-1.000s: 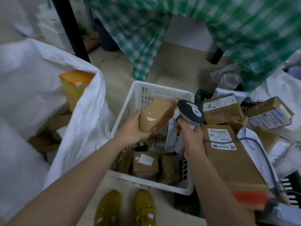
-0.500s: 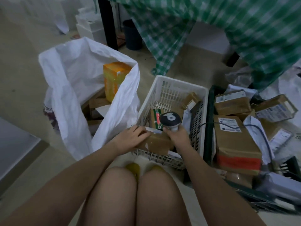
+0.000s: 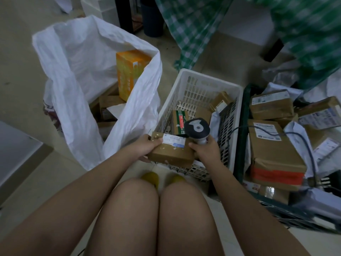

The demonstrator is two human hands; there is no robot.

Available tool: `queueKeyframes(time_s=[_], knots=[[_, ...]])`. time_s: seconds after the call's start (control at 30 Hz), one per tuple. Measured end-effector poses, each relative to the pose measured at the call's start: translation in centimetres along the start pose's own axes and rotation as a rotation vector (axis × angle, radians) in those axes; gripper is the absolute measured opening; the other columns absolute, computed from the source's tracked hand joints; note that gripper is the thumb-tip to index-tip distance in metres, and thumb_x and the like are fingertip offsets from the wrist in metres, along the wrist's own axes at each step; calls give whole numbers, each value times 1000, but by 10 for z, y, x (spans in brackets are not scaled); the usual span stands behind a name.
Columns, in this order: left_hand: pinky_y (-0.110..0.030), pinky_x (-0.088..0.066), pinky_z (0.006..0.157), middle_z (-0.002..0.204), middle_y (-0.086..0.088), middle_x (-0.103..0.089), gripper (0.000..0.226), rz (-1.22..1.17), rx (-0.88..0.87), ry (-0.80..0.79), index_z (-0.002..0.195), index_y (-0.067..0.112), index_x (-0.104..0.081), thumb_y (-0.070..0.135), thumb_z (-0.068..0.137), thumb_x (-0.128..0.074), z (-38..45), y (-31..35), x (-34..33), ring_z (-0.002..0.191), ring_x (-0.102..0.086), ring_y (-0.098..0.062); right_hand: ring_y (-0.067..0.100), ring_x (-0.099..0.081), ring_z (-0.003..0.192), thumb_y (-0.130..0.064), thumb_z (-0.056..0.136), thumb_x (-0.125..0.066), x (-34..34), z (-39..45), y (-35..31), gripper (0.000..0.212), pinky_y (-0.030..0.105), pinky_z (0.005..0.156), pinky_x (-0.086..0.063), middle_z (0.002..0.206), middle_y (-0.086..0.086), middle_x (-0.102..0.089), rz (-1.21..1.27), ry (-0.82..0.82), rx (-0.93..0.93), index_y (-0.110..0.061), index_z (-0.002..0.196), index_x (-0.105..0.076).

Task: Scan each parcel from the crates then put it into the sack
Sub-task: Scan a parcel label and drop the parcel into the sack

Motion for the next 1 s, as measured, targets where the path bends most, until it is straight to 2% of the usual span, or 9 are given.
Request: queueKeyframes(time_s=[0.13,0.2,0.37,0.43,0.53,0.63,0.73,0.9,1.0], knots=[[-36,-59,65,118,-7,-58,78,-268,-99,15,142,18,-24,20,83,-74,-3,4,5,91,-63,-18,30,-57,114,-18,80,-77,7,6,-1,53,51,97,-47,124,9,-63,153,90,10,-11,128,-56],[-37,-58,68,118,-6,-55,88,-260,-166,13,146,22,-19,13,80,-77,-5,9,6,96,-61,-18,29,-58,114,-18,80,-77,7,8,-6,51,51,98,-47,123,8,-63,215,84,33,-13,127,-57],[-44,-58,81,112,2,-53,75,-233,-229,18,135,16,-33,8,76,-79,-9,14,2,98,-59,-14,27,-58,112,-18,84,-74,12,6,-15,47,47,97,-48,121,8,-64,231,66,77,-12,126,-57],[-46,-56,85,113,1,-52,76,-273,-231,47,134,14,-32,7,75,-79,-8,13,4,101,-59,-17,21,-62,101,-19,86,-72,22,2,-20,33,40,91,-51,105,1,-68,247,85,102,-14,116,-60],[-39,-57,80,110,2,-52,74,-316,-243,63,135,12,-32,5,77,-77,-9,19,4,96,-59,-16,11,-57,66,-16,88,-68,36,-9,-27,9,32,64,-47,70,-3,-61,270,24,121,-15,89,-59],[-25,-56,67,105,6,-52,72,-305,-283,79,135,9,-33,5,78,-77,-12,26,3,89,-58,-8,5,-50,47,-9,88,-67,39,-21,-27,18,23,52,-41,51,-6,-54,222,-102,126,-14,75,-56],[-9,-49,55,110,6,-50,76,-207,-374,158,135,11,-32,7,76,-78,-18,37,8,91,-55,-6,3,-49,47,-11,88,-68,37,-30,-27,18,26,55,-40,47,-11,-54,167,-190,153,-17,75,-56],[-10,-47,59,124,2,-45,81,-152,-441,209,138,15,-30,11,74,-81,-18,48,16,106,-52,-15,1,-46,43,-11,88,-68,40,-32,-34,24,19,50,-39,43,-11,-52,147,-219,181,-15,69,-54],[-18,-51,69,127,-1,-46,82,-199,-426,219,138,15,-29,13,74,-81,-14,46,19,112,-54,-20,8,-44,45,-16,87,-70,44,-34,-30,29,28,53,-38,44,-6,-49,180,-182,175,-11,65,-52]])
Point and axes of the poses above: each hand's wrist, its own z-axis towards the middle knuckle, its own x-axis out of the back of the hand, y = z × x, the point moved 7 cm from there along z, towards the middle knuckle
